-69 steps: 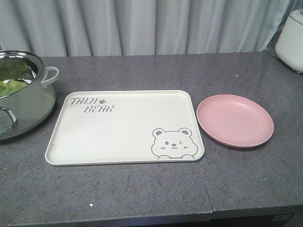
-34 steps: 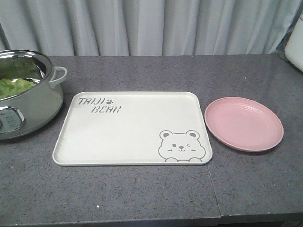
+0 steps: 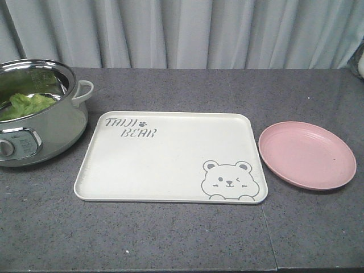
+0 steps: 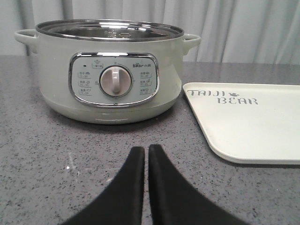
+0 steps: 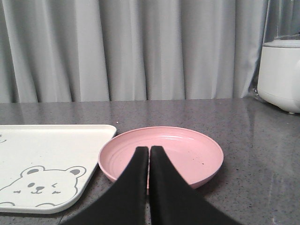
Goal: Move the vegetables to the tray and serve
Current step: 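Drive closer and align the base in front of the tray, then reach the left gripper down into the white pot over the lettuce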
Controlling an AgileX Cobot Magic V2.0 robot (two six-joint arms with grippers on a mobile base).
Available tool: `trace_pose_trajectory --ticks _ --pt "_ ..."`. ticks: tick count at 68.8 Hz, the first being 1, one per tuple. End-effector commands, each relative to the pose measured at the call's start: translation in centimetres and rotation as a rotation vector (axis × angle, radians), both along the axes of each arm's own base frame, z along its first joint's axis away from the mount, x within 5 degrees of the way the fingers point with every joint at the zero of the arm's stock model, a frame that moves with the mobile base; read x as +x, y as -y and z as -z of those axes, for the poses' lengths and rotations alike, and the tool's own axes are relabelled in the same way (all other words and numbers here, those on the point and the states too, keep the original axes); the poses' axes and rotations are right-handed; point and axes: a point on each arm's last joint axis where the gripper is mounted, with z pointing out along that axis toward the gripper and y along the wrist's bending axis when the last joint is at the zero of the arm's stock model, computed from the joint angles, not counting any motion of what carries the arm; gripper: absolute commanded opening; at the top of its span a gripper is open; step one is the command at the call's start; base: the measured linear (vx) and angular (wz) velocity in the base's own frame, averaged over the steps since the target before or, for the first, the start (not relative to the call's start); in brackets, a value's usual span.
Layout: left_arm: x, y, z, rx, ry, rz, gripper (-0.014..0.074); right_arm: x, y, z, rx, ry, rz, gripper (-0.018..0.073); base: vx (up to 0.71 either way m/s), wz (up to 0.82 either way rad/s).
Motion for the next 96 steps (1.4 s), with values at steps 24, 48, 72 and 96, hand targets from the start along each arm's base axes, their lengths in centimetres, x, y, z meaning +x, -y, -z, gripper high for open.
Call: trace_pose_trajectory --ticks 24,48,72,96 --pt "0.0 0.1 0.0 -0.010 0.063 0.011 -0.0006 0.0 0.0 -0.2 -0.002 0.068 0.000 -0.0003 0.00 0.00" --pt "0.0 0.2 -0.3 -0.020 0.095 0.016 -0.0006 -0.1 0.0 -0.4 0.018 0.079 -0.002 -0.0003 0.00 0.00" --pt "-0.3 0.0 -2.9 -0.481 0.361 0.048 -0.0006 -0.3 0.2 -1.7 0.487 0.210 -0.059 -0.0003 0.00 0.00" --pt "-2.8 -0.1 -10.6 -0.543 0.585 0.111 0.0004 -1.0 0.1 -13.9 0.296 0.180 -0.037 0.0053 0.00 0.00"
